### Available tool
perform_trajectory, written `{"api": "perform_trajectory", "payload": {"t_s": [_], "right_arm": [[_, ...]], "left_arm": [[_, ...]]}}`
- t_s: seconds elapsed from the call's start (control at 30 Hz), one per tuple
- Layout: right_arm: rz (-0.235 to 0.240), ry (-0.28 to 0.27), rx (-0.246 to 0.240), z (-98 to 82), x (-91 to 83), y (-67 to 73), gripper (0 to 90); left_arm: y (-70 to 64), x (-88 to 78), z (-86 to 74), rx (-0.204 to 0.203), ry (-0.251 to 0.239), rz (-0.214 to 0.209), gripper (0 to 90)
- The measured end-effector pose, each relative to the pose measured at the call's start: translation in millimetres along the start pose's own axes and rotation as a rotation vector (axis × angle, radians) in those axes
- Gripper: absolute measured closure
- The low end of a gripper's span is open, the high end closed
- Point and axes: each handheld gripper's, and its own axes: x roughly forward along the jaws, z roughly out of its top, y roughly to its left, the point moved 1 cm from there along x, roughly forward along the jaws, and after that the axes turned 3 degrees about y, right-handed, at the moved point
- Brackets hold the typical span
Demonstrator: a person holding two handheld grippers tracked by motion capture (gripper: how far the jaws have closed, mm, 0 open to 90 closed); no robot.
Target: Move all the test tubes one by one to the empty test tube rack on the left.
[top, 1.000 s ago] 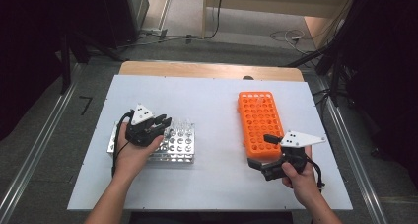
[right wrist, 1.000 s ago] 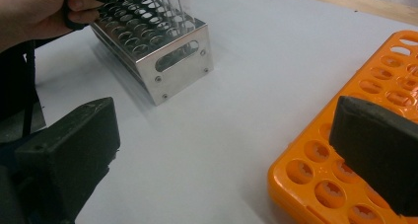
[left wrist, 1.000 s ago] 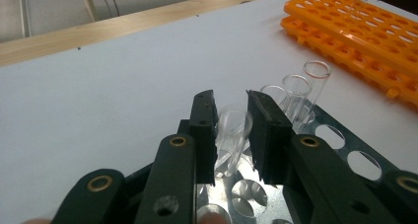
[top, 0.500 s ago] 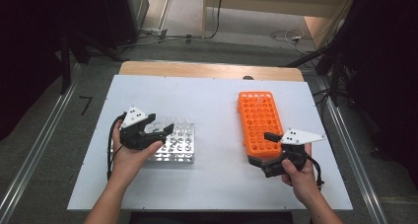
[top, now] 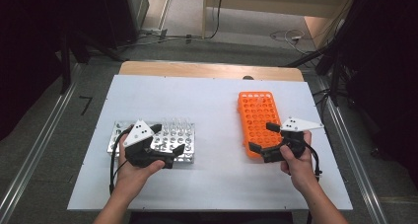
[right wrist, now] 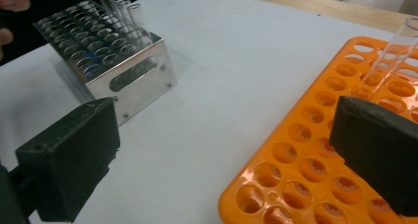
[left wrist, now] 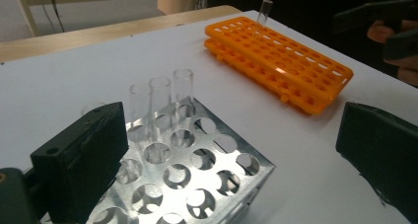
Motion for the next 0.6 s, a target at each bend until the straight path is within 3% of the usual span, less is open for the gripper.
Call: {"api": "perform_trajectory", "payload": {"t_s": [0.23,0.6], "right_arm": [[-0.026,-0.005,0.026,9.3,5.8,-17.7,0.0],[-0.046,0.003,0.079,22.3,24.1,-46.7,0.0]], "left_arm": [[-12.8,-1.9,-4.5,0.019,-0.003,-0.021,0.0],[-21.2,-4.2,-10.1,0.025,-0.012,-0.040,0.0]]}}
